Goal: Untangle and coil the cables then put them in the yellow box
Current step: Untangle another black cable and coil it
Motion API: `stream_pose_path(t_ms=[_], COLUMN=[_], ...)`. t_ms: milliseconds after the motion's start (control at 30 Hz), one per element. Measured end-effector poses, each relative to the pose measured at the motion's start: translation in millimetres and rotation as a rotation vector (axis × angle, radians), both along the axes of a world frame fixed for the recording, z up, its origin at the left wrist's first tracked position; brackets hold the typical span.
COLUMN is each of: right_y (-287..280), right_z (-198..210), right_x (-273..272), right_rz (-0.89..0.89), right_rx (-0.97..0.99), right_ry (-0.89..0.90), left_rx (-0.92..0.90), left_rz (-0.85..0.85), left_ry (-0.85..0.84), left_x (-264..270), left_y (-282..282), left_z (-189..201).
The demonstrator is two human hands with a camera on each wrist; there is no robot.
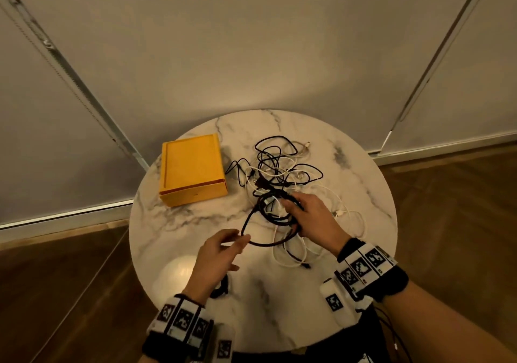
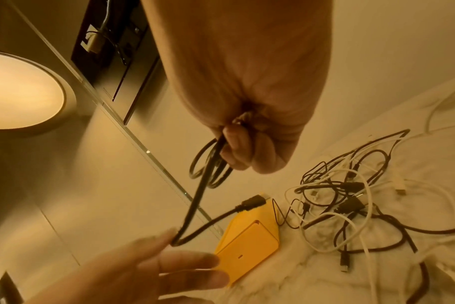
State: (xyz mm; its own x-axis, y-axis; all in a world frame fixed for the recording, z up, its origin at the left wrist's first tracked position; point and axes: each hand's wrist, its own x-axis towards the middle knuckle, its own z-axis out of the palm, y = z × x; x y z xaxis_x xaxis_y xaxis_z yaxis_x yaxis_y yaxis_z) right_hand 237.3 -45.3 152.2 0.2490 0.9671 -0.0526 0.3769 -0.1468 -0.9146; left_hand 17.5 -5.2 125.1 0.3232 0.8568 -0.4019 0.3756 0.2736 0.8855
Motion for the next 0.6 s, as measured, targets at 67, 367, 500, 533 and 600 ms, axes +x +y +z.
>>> stream_pose_path(t_ms=[67,367,500,533,600], right_y=[-0.5,-3.7,-2.3,-2.8,-4.1], right_z=[2.1,3.4,5.4,4.6,3.1], right_x=[-1.6,-3.4,-7.4,-9.9,-15.1], right_rz=[0.011,0.142,0.131,0.144,0.180], right_rx=[-0.020,-0.072,-0.058,-0.085,-0.139], right_ry=[0.039,0.111,0.109,0.150,0.217], left_rx=[-0.069,0.095,0.043,0.034,-0.001], left_rz=[0.005,-0.202,-0.147,-0.116,-0.042], left_ry=[-0.087,-0.113,-0.250,-0.278,-0.357], left_x=[9.6,22.8,7.8,4.4,1.5], left_y=[2.0,28.6,25.4,23.4,19.3], left_z=[-0.9,12.2,8.1,5.8,3.8])
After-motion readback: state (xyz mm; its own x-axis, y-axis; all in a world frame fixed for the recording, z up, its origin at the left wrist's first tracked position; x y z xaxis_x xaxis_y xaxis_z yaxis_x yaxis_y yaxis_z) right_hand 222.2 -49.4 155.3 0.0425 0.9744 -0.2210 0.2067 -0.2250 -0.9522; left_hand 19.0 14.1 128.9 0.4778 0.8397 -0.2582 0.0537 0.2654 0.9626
